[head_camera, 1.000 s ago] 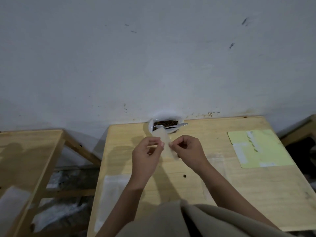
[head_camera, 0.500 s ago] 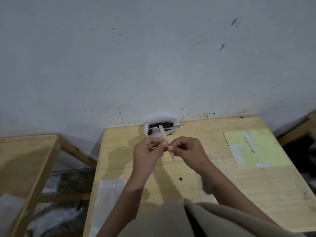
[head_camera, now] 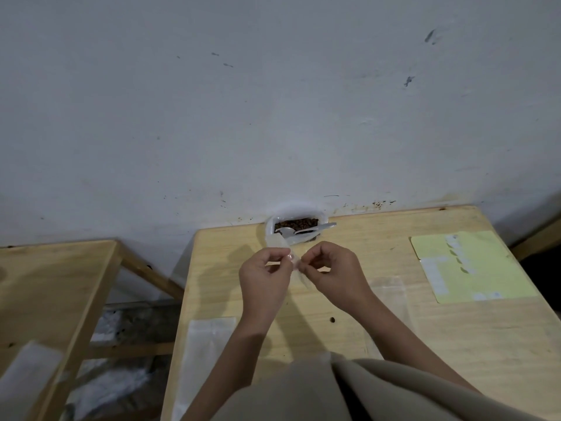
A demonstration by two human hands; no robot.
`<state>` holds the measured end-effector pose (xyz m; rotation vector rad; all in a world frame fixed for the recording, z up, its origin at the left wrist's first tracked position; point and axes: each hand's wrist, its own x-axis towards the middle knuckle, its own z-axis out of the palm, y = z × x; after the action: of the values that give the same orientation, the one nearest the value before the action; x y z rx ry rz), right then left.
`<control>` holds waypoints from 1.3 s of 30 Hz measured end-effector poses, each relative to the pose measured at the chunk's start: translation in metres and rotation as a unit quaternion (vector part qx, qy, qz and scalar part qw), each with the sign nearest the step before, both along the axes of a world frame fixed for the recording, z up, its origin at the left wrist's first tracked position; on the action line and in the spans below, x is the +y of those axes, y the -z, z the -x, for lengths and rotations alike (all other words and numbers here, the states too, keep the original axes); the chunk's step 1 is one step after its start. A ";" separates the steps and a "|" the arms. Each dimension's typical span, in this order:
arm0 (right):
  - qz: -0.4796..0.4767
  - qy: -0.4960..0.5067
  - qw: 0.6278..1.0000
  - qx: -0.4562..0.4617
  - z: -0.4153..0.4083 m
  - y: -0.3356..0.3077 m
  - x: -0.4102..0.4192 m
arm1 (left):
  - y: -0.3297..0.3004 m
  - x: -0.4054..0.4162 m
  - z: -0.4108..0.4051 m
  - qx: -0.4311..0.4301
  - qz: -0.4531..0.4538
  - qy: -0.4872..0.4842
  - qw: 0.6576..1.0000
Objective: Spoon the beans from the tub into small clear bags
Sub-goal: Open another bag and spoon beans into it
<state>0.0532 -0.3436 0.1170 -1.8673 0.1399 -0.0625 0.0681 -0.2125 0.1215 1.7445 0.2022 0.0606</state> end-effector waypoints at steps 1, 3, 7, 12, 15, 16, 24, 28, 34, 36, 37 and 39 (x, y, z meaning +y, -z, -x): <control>0.016 -0.008 1.000 -0.006 0.000 0.000 0.002 | -0.001 0.000 0.000 0.001 -0.006 -0.005 1.000; 0.041 -0.010 0.999 -0.018 0.001 0.001 0.005 | -0.005 0.000 0.000 0.007 -0.008 -0.013 1.000; 0.051 0.016 0.997 -0.056 0.003 0.001 0.005 | -0.008 0.002 0.001 0.012 -0.010 -0.008 1.000; 0.073 0.015 0.995 -0.073 0.003 -0.002 0.000 | -0.011 0.002 0.001 0.015 -0.051 0.008 0.999; 0.117 -0.002 0.990 -0.082 0.001 -0.002 -0.003 | -0.011 0.001 0.002 0.034 -0.053 0.031 0.998; 0.127 -0.004 0.989 -0.077 0.002 -0.002 -0.004 | -0.011 0.001 0.002 0.042 -0.051 0.037 0.997; 0.132 -0.004 0.990 -0.043 0.005 -0.002 -0.001 | -0.013 0.001 0.001 0.065 -0.061 0.065 0.994; 0.186 0.029 0.981 -0.052 -0.007 -0.005 -0.011 | -0.009 0.000 0.014 0.091 -0.059 0.125 0.986; 0.192 -0.027 0.980 -0.035 -0.003 -0.004 -0.012 | -0.002 0.005 0.011 0.080 -0.020 0.081 0.993; 0.168 -0.035 0.985 0.013 -0.002 -0.003 -0.012 | -0.002 0.003 0.011 0.074 -0.002 0.084 0.994; 0.152 -0.032 0.987 0.038 -0.003 -0.004 -0.014 | -0.002 0.002 0.013 0.067 0.005 0.091 0.994; 0.129 -0.018 0.989 0.073 -0.004 -0.007 -0.017 | -0.001 0.002 0.018 0.051 0.030 0.113 0.992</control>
<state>0.0568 -0.3604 0.1242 -2.1335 0.2066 0.0864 0.0504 -0.2108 0.1221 1.7010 0.0792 -0.1970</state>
